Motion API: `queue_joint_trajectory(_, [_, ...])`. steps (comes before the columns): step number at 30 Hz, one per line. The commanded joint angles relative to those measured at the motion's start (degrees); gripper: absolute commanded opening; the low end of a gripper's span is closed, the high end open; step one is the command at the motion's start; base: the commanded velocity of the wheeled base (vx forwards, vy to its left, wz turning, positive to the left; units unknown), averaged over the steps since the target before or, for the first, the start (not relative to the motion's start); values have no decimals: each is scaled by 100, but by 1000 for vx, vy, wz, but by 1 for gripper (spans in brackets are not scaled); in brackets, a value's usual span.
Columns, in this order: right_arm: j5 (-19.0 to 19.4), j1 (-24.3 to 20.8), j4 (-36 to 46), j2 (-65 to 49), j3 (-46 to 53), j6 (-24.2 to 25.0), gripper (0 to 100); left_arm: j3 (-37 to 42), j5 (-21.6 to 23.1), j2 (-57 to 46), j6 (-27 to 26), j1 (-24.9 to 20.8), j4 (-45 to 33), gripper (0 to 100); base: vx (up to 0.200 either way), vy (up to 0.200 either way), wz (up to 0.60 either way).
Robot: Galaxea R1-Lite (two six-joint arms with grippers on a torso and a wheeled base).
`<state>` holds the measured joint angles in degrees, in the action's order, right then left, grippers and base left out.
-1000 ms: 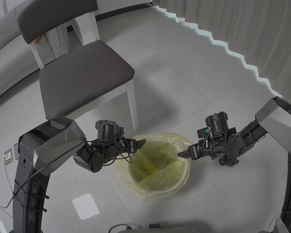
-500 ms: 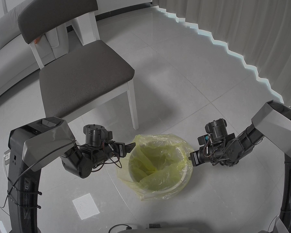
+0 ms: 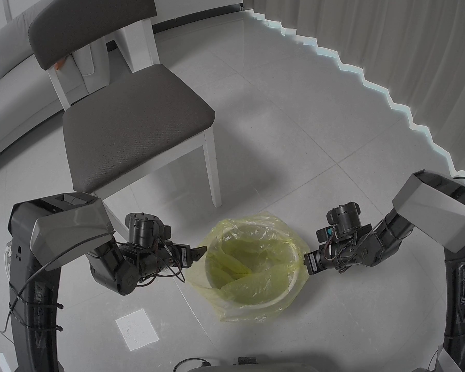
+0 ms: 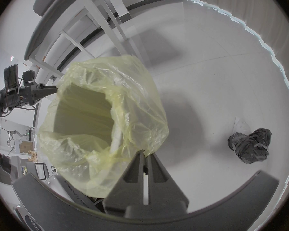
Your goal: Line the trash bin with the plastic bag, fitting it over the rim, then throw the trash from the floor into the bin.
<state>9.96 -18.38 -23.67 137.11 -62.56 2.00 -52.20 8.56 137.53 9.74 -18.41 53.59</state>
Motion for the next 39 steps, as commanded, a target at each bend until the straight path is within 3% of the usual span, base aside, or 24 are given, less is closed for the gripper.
queue_joint_trajectory(1, [6,37,-76,475,-292,2,0,-36,-12,28,2,39,2,100,0,0,0])
queue_joint_trajectory(13, [-3,37,-23,607,-397,-33,0,-71,-65,151,2,39,125,100,0,0,0])
queue_joint_trajectory(14, [-3,37,-50,571,-336,-51,100,-80,-65,151,2,39,125,100,0,0,0])
queue_joint_trajectory(26, [6,335,-85,-483,262,-59,100,-686,-241,590,2,-23,161,100,0,0,0])
queue_joint_trajectory(33, [24,283,-94,-984,526,-68,100,-1468,-451,845,19,-31,-402,100,0,0,0])
queue_joint_trajectory(39, [76,72,-94,-1178,561,-42,100,-1407,-434,792,10,-58,-490,100,0,0,0])
